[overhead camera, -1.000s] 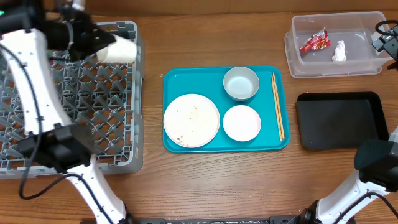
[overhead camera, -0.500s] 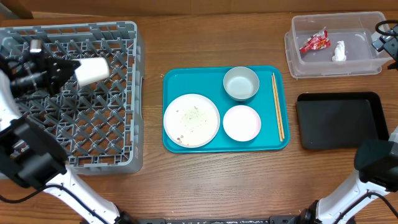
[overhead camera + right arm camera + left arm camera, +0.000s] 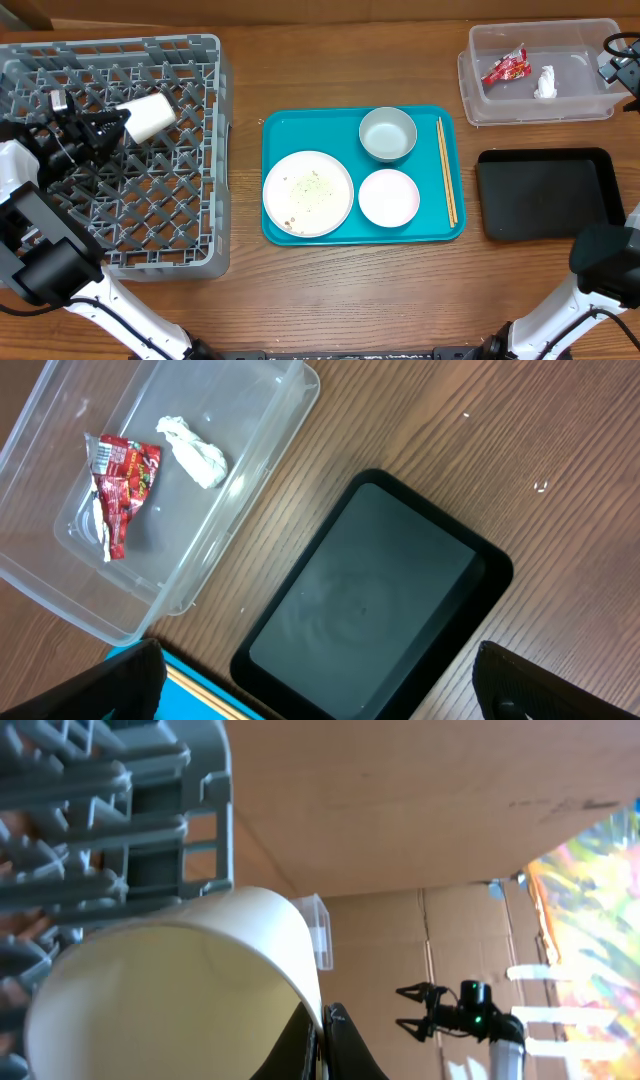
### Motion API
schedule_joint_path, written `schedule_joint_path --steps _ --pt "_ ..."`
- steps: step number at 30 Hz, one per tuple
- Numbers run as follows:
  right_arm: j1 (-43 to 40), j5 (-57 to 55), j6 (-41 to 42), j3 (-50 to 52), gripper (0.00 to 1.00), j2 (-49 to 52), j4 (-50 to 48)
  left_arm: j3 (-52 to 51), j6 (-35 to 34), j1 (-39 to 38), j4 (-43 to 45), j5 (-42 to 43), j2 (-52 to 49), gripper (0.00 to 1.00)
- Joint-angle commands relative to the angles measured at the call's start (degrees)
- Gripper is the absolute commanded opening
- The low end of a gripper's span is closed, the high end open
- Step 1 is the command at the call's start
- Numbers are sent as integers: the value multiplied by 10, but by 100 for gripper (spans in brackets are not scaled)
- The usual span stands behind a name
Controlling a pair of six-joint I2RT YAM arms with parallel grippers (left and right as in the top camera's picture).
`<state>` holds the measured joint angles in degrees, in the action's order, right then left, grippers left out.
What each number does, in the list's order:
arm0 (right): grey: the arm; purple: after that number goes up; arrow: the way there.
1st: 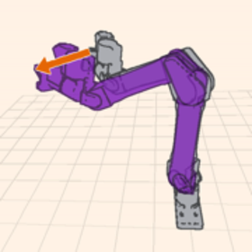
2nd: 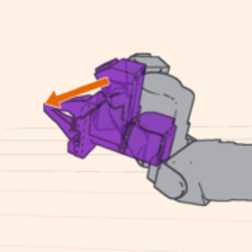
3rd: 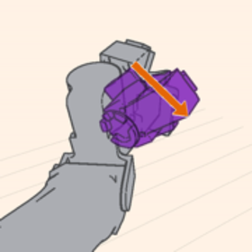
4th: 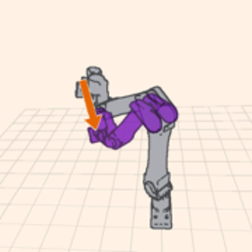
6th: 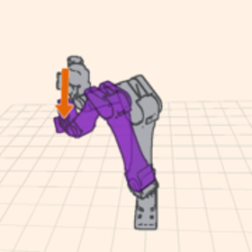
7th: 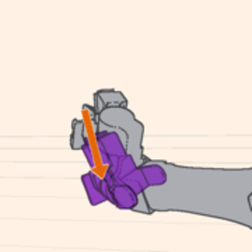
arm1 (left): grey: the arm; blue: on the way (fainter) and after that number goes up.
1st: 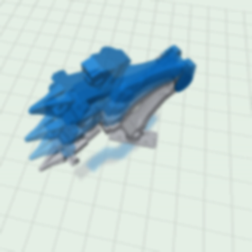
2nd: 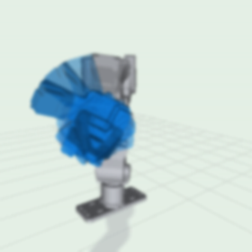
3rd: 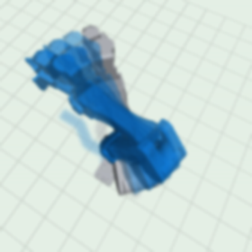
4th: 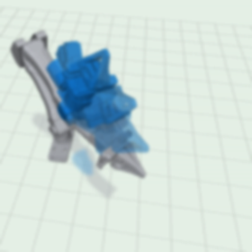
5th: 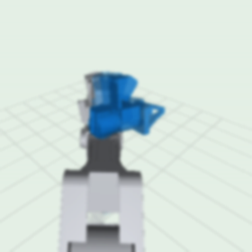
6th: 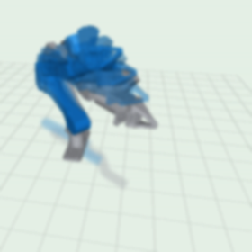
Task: Sort waste into correct bins and load items into the dishwasher
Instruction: 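Carry the cup to the dish rack and set it down upside down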
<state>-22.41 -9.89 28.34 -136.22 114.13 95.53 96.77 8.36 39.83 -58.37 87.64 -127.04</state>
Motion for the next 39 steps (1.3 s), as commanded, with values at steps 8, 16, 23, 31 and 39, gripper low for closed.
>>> schedule_joint_path --steps 8,16,23,31,39 --pt "0 -4 2 -14 100 -14 -3 -7 -22 -1 54 -18 -4 4" --pt "0 -4 2 -14 100 -14 -3 -26 -22 -14 82 -41 -5 4" --pt "0 -4 2 -14 100 -14 -3 -26 -22 -50 93 -51 -11 4" --pt "0 -4 2 -14 100 -14 -3 -26 -96 -65 131 -125 -11 4" --pt "0 -4 2 -14 100 -14 -3 -25 -153 -24 119 -156 -11 4"
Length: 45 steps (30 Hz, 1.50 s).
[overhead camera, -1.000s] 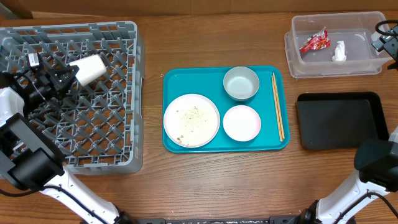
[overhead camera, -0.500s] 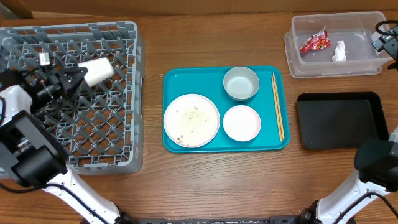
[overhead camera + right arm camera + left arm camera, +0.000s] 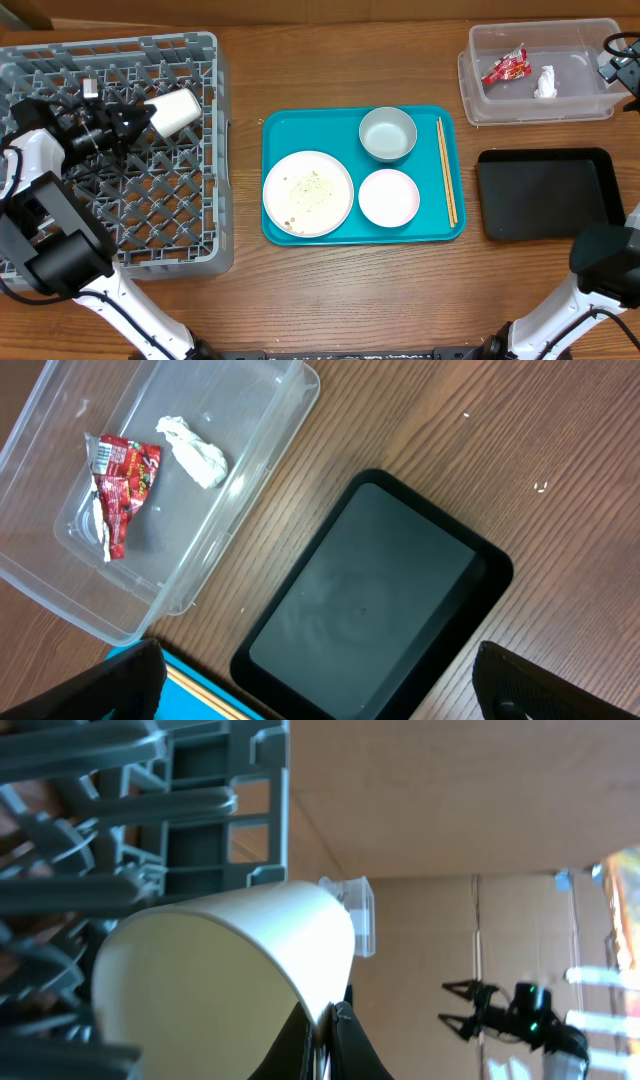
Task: Sort waste into correct bins and load items into the dishwasher
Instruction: 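Carry the cup to the dish rack and set it down upside down, then release the cup and lift the left gripper above the rack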
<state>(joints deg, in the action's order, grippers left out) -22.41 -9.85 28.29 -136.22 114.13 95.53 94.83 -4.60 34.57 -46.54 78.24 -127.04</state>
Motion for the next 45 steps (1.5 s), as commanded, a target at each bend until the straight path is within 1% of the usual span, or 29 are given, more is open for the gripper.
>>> schedule_joint_path --steps 1,8,9,10,12,14,17,18,21,25,29,33,34,36,37,38,39,40,42,44,45 --pt "0 -4 3 -14 100 -14 -3 -6 -23 34 1 -55 -11 4" --pt "0 -4 3 -14 100 -14 -3 -4 -23 48 -2 -43 -11 4" --pt "0 -4 3 -14 100 -14 -3 -4 -23 48 -2 -43 -11 8" --pt "0 -4 3 -14 100 -14 -3 -4 -23 47 -3 -43 -11 15" --pt "0 -4 3 -14 100 -14 -3 -4 -28 47 -5 -43 -11 35" --pt "0 -4 3 -14 100 -14 -3 -4 -43 47 -5 -43 -11 50" --pt "0 -4 3 -14 100 -14 -3 3 -49 47 -17 -43 -11 59" --pt "0 -4 3 -14 100 -14 -3 8 -48 48 -24 -44 -10 60" --pt "0 -4 3 -14 100 -14 -3 32 -44 48 -65 -68 -2 61" --pt "0 -4 3 -14 100 -14 -3 91 -39 47 -139 -137 15 62" --pt "0 -4 3 -14 100 -14 -3 171 -45 45 -221 -240 43 61" --pt "0 -4 3 -14 100 -14 -3 238 -80 40 -281 -356 81 61" --pt "0 -4 3 -14 100 -14 -3 249 -85 37 -289 -371 91 61" --pt "0 -4 3 -14 100 -14 -3 261 -82 26 -299 -382 114 58" --pt "0 -4 3 -14 100 -14 -3 263 -78 19 -301 -382 128 54" --pt "0 -4 3 -14 100 -14 -3 263 -75 10 -303 -382 139 49" --pt "0 -4 2 -14 100 -14 -3 263 -69 -2 -309 -382 153 42" --pt "0 -4 3 -14 100 -14 -3 263 -59 -15 -313 -382 163 39" --pt "0 -4 3 -14 100 -14 -3 263 -29 -53 -326 -399 181 40" --pt "0 -4 3 -14 100 -14 -3 263 -27 -104 -332 -476 187 38" --pt "0 -4 3 -14 100 -14 -3 263 -27 -132 -328 -535 186 34"
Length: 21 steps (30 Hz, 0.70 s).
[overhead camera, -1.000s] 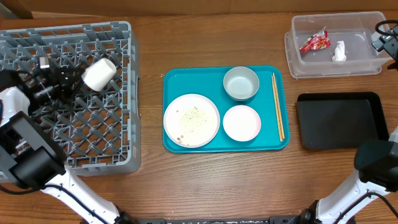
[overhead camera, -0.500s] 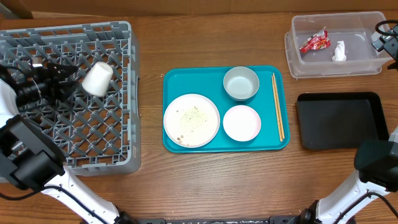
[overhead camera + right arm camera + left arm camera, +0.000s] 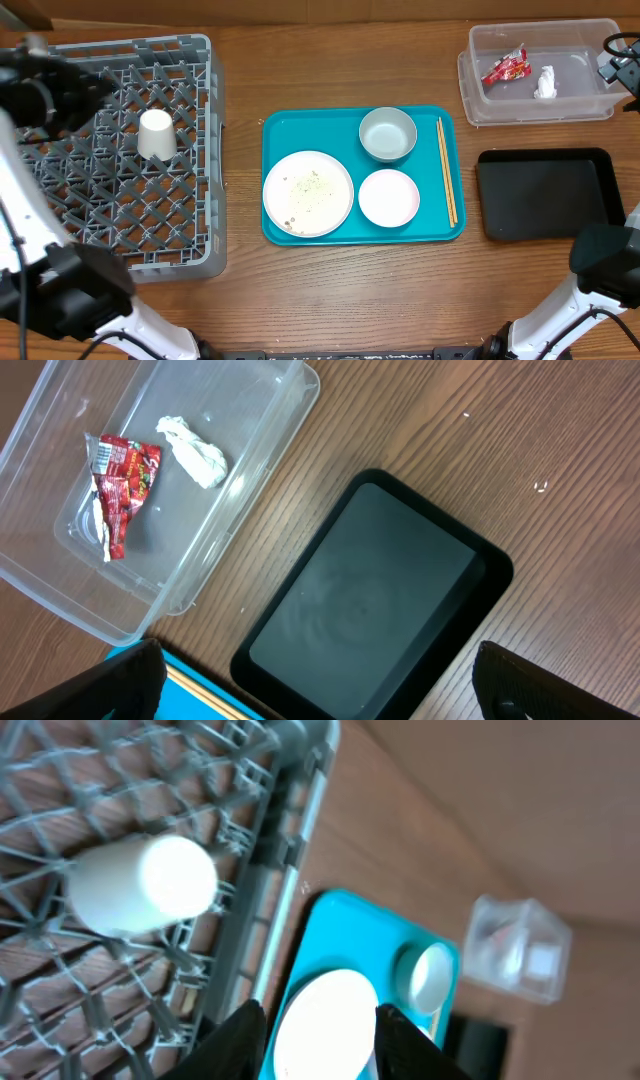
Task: Sort waste into correct bins and load items into the dishwasher
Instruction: 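Release the cup and lift the left gripper above the rack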
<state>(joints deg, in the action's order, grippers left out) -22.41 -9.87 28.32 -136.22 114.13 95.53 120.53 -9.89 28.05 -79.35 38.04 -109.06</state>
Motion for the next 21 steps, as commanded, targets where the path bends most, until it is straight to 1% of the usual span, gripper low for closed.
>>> schedule_joint_path --steps 1,2,3,4,6,8,10,12,17,21 --pt "0 -4 2 -14 100 -14 -3 5 23 -92 7 -191 2 25" --pt "0 -4 2 -14 100 -14 -3 3 13 -116 15 -249 -3 18" --pt "0 -4 2 -14 100 -14 -3 3 -10 -143 22 -321 -12 6" --pt "0 -4 2 -14 100 -14 -3 3 -36 -163 27 -376 -22 4" --pt "0 -4 2 -14 100 -14 -3 3 -84 -197 35 -468 -49 4" --pt "0 -4 2 -14 100 -14 -3 3 -110 -217 40 -528 -76 4" --pt "0 -4 2 -14 100 -14 -3 3 -128 -226 44 -558 -103 4" --pt "0 -4 2 -14 100 -14 -3 3 -135 -223 45 -569 -124 4" --pt "0 -4 2 -14 100 -14 -3 3 -135 -203 63 -561 -162 4" --pt "0 -4 2 -14 100 -14 -3 3 -135 -191 59 -560 -173 4"
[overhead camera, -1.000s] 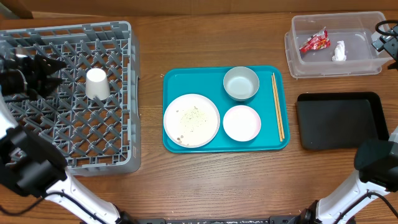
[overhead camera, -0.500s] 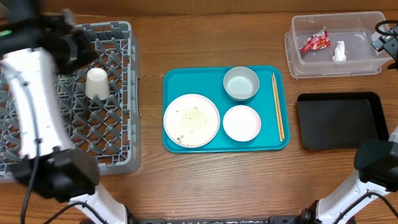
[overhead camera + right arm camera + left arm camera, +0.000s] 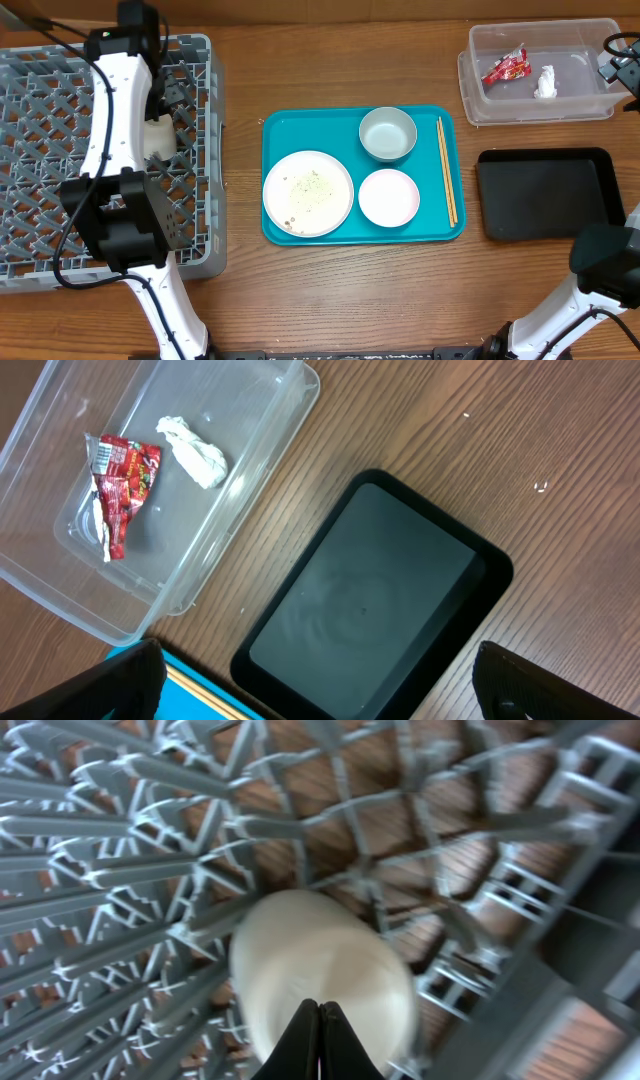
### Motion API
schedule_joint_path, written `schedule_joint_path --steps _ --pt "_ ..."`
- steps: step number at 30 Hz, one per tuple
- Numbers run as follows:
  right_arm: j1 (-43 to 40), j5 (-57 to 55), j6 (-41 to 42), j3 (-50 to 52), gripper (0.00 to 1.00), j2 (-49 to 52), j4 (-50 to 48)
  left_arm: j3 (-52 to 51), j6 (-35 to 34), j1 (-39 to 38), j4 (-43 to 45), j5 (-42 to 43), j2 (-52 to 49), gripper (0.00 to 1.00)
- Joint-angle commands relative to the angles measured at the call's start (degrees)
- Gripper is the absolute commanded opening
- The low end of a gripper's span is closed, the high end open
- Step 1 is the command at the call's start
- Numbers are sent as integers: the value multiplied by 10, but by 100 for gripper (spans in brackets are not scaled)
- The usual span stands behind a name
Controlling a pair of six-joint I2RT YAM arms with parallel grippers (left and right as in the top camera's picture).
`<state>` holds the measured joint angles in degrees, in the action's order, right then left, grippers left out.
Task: Sort waste into correct bins and load items into the dishwasher
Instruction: 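Release the cup and lift the left gripper above the rack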
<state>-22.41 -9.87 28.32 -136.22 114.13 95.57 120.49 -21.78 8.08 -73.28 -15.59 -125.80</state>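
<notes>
A white cup (image 3: pixel 320 980) stands upside down in the grey dish rack (image 3: pixel 60 150); in the overhead view the cup (image 3: pixel 160 135) is partly hidden by my left arm. My left gripper (image 3: pixel 320 1015) is shut with nothing in it, its tips right over the cup's base. The teal tray (image 3: pixel 275 230) carries a dirty plate (image 3: pixel 308 193), a grey bowl (image 3: pixel 388 133), a small white dish (image 3: pixel 388 197) and chopsticks (image 3: pixel 446 170). My right gripper (image 3: pixel 318 660) hangs wide open at the far right, above the black tray (image 3: pixel 370 595).
A clear bin (image 3: pixel 480 100) at the back right holds a red wrapper (image 3: pixel 505 68) and a crumpled tissue (image 3: pixel 545 82). The black tray (image 3: pixel 550 190) lies in front of it. My left arm reaches over the rack's right side.
My left gripper was open and high at the rack's far left; now it is shut and close over the upturned cup. The cup and the right arm have not moved.
My left gripper first held the cup on its side over the rack, then further back, still gripped. Then the cup stood upside down in the rack, with the gripper open and away. Now the shut gripper is over the cup. The right arm stayed put.
</notes>
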Motion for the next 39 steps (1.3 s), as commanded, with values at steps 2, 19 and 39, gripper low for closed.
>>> schedule_joint_path --steps 2,19,39 --pt "0 -4 2 -14 100 -14 -3 4 -17 15 -2 -24 -3 4" --pt "0 -4 2 -14 100 -14 -3 14 -81 67 -105 92 31 4" --pt "0 -4 2 -14 100 -14 -3 -35 82 -100 -112 170 109 81"
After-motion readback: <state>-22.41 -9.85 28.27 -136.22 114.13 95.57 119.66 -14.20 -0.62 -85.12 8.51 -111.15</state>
